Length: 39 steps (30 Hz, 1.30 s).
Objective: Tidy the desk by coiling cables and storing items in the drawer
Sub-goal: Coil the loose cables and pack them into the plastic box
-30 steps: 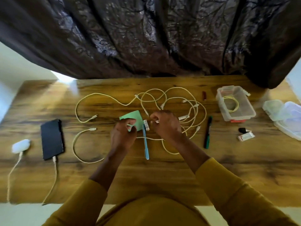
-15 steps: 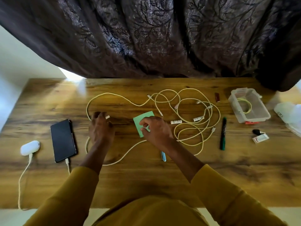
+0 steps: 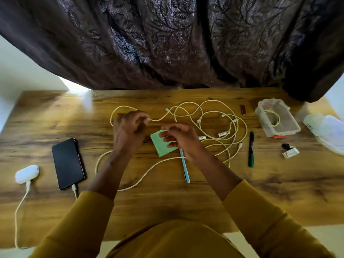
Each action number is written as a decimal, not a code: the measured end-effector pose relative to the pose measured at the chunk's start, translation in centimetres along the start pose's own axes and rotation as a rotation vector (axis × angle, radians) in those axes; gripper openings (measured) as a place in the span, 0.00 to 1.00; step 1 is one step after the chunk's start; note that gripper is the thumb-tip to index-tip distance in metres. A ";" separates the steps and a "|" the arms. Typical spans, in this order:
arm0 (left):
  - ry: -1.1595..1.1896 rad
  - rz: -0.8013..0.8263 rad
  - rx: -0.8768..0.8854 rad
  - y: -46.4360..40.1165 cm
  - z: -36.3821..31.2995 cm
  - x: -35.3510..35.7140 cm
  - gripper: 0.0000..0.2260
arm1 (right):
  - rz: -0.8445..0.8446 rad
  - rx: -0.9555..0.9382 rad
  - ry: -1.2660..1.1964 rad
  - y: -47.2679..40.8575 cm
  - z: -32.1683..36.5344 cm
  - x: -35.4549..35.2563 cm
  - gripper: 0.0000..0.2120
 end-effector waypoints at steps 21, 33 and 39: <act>0.366 0.128 0.435 0.7 -14.8 0.7 0.16 | 0.551 0.104 -0.554 5.4 3.8 -3.9 0.07; 0.645 0.219 0.387 -0.8 -16.4 1.4 0.19 | 0.903 -0.049 -0.234 8.4 7.0 -4.1 0.12; 0.739 0.218 0.310 -1.8 -14.8 4.0 0.14 | 0.866 -0.159 -0.551 8.7 8.9 -4.8 0.06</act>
Point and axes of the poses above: each hand's wrist, its own y-axis away from the middle knuckle, its own x-axis out of the palm, z = x × y, the point moved 5 cm from there along -y, towards the middle knuckle, and after that the axes turned 13 degrees about z, right-handed, at the moved point
